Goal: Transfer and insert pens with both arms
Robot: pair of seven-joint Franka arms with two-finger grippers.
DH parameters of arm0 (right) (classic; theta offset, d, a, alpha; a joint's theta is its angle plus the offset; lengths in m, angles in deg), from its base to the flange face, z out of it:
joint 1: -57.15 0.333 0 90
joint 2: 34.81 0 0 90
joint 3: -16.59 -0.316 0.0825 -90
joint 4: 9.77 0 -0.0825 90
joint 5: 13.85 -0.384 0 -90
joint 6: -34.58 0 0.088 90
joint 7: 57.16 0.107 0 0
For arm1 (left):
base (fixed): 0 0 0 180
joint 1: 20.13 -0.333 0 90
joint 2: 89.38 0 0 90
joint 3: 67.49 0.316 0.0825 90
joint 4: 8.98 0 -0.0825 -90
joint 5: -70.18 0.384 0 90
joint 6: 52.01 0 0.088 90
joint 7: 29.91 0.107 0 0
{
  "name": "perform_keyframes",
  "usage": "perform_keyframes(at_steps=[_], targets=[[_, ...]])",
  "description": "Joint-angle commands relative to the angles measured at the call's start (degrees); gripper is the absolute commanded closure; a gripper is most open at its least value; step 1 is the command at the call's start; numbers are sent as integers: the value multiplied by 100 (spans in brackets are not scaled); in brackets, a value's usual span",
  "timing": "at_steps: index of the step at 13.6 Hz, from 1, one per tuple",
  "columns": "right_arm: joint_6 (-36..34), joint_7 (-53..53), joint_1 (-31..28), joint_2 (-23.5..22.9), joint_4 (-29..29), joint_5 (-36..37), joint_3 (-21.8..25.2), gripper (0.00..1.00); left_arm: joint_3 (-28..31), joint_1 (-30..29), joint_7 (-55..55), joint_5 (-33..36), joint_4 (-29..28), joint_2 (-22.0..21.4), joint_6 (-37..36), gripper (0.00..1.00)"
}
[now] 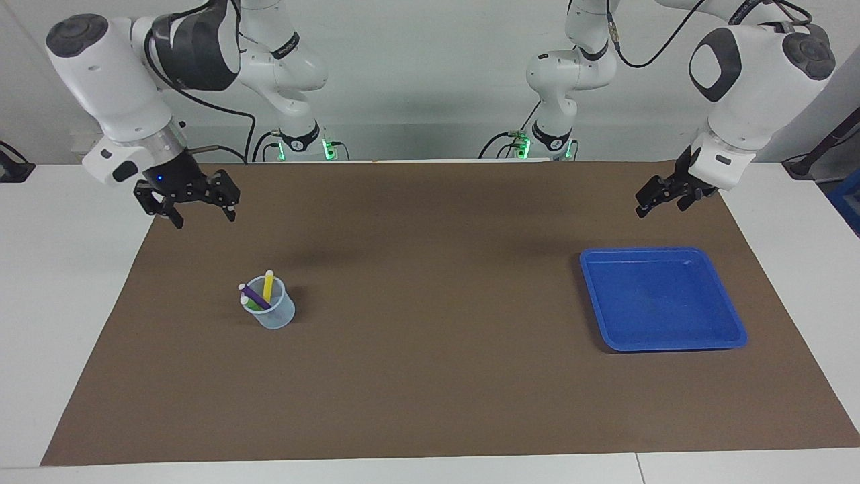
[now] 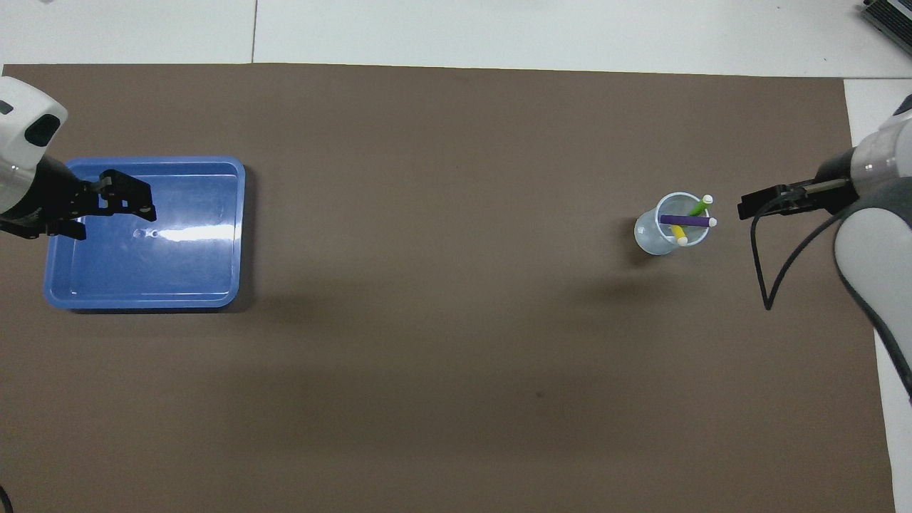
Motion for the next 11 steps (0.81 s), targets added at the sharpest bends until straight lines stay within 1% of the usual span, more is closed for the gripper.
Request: perform_keyframes(at_steps=[1,2,4,6,8,11], targets=[[-292,-42,-108,233,-61,141,-66,0,-91,50,312,112,-675,-450,170,0],[-354,-51,-125,242,-61,141,-66,0,-204,34,303,112,-790,-486,415,0],[-424,-25,-73,251,-61,132,-92,0,-240,-2,303,112,-800,-486,567,0],[-574,447,-47,251,-26,54,-154,0,-258,60,285,121,-704,-408,690,0],[-627,485,-55,242,36,71,-145,0,-258,42,303,191,-449,-302,655,0],[-504,450,-47,251,-43,115,-145,0,-406,112,303,534,-484,-310,612,0]])
